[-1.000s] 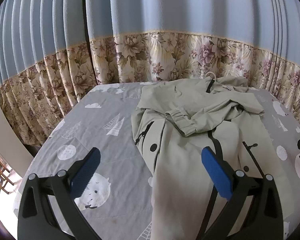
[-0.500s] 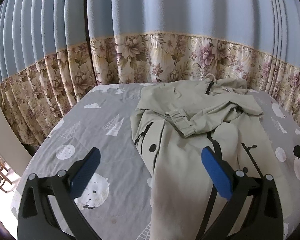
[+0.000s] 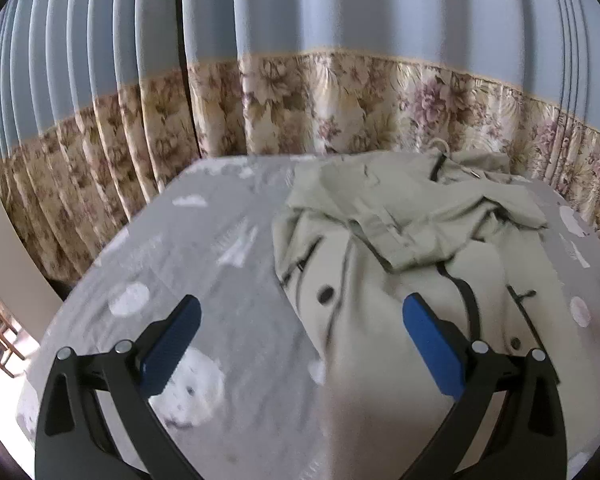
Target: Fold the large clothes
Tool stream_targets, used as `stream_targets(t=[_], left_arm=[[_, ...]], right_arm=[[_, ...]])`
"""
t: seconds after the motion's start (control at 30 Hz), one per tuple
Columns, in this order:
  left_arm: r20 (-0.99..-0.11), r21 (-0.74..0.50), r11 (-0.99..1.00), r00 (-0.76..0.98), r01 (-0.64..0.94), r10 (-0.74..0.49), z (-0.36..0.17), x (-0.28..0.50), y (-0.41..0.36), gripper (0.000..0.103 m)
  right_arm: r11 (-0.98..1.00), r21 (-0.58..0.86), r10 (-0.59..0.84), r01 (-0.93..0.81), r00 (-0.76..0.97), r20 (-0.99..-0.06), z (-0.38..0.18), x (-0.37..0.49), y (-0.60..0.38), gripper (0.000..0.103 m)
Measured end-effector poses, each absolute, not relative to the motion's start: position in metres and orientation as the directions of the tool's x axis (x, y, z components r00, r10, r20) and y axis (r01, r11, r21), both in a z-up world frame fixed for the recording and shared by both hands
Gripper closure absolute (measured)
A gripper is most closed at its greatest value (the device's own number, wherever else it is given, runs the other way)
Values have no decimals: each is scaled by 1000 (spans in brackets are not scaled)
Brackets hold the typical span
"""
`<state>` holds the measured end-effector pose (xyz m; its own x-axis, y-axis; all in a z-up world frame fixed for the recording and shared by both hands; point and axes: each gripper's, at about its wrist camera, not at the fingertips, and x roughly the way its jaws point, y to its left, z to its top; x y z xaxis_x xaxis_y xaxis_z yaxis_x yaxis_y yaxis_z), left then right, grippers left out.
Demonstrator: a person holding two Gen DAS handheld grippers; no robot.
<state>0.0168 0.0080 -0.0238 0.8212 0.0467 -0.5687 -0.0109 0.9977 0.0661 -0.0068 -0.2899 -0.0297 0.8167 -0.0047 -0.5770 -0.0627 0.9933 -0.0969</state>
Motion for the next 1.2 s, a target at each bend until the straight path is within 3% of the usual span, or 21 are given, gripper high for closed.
stream_targets(t=[0.23, 0.37, 0.5, 0.67, 0.83, 1.0, 1.2], left_arm=[[-538, 108, 994, 842, 13, 47, -19, 32, 15, 2], [-567, 70, 997, 824, 30, 15, -14, 46, 15, 2], [-505, 102, 995, 861, 1, 50, 7, 33, 10, 2], [-492, 85, 996, 870, -1, 43, 19, 11, 11, 2], [-509, 93, 996, 859, -6, 53, 11, -7, 16, 2], [-500, 130, 992, 864, -2, 67, 0, -20, 11, 2], [-527, 84, 996, 849, 10, 36, -12, -33, 12, 2]], right_arm=[[981, -186, -63, -61, 801, -596, -30, 9, -291, 3], [995, -93, -17, -43, 825, -565, -15, 2, -292, 3], [991, -131, -49, -25, 843, -536, -12, -5, -290, 3], [999, -48, -22, -8, 806, -591, -18, -12, -311, 3], [998, -64, -23, -26, 750, -661, -38, -26, -314, 3], [986, -159, -72, -42, 761, -645, -51, -41, -297, 3], [998, -61, -24, -18, 783, -621, -41, -43, -299, 3]])
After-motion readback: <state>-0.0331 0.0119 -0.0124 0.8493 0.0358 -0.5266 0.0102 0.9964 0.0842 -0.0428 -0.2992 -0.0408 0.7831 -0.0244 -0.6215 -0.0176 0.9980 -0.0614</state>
